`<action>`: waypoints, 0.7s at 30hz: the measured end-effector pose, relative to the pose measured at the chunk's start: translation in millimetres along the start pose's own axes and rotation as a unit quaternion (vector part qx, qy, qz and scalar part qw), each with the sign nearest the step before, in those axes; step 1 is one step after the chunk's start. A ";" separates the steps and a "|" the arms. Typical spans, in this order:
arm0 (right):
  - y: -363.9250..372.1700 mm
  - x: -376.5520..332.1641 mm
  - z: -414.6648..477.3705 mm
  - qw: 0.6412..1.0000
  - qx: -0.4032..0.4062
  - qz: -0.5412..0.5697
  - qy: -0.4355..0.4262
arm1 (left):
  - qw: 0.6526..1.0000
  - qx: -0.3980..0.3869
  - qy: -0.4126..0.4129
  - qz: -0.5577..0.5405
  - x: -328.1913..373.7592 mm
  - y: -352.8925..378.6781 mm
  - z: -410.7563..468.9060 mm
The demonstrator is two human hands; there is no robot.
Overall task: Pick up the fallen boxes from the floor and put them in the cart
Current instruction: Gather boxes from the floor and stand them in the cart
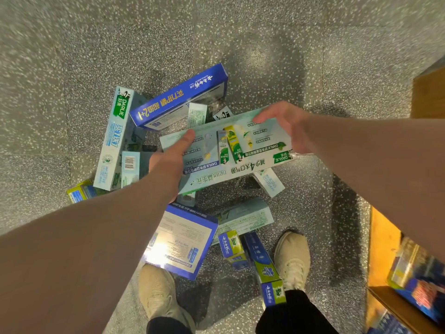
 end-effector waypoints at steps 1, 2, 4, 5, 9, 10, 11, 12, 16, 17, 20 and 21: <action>0.8 0.8 -1.4 1.000 -0.010 0.004 -0.002 | 1.000 -0.007 0.000 -0.006 1.4 -1.0 -0.9; 1.3 2.6 -1.9 1.000 -0.021 0.009 0.000 | 1.000 -0.013 0.003 -0.010 3.8 -0.3 -4.9; 2.3 5.5 -4.9 0.999 -0.038 0.023 -0.005 | 1.000 -0.020 0.008 -0.004 6.1 -1.0 -9.6; 2.1 6.7 -7.8 0.999 -0.036 0.022 -0.008 | 1.000 -0.015 0.016 0.008 7.2 -3.5 -11.8; -1.9 11.5 -21.2 0.997 -0.079 -0.007 -0.021 | 0.997 -0.052 0.031 0.042 16.3 -16.7 -30.6; -4.8 12.2 -24.9 0.997 -0.075 -0.019 -0.025 | 0.996 -0.072 0.030 0.051 20.9 -21.8 -35.4; -6.2 12.1 -32.2 0.996 -0.073 -0.037 -0.027 | 0.993 -0.092 0.029 0.072 26.5 -26.6 -41.3; -7.3 11.3 -38.8 0.995 -0.075 -0.052 -0.028 | 0.988 -0.115 0.024 0.102 32.6 -29.9 -48.6; -8.4 7.7 -67.4 0.989 -0.097 -0.102 -0.046 | 0.956 -0.199 -0.002 0.214 50.2 -39.1 -73.8; -8.4 6.5 -73.7 0.986 -0.102 -0.121 -0.054 | 0.947 -0.208 -0.005 0.244 54.3 -41.3 -79.2; -6.0 6.2 -92.1 0.972 -0.103 -0.193 -0.086 | 0.906 -0.208 0.015 0.369 64.8 -48.0 -88.7; -3.8 6.5 -98.7 0.965 -0.094 -0.226 -0.098 | 0.882 -0.205 0.034 0.424 68.4 -48.7 -93.6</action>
Point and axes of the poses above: each hand's wrist, its own z-axis towards the middle knuckle, its own y-axis out of the palm, x = y × z, the point moved 2 cm from there along z, towards the middle knuckle, and after that the axes turned 14 degrees about -x, right-handed, at the moved point
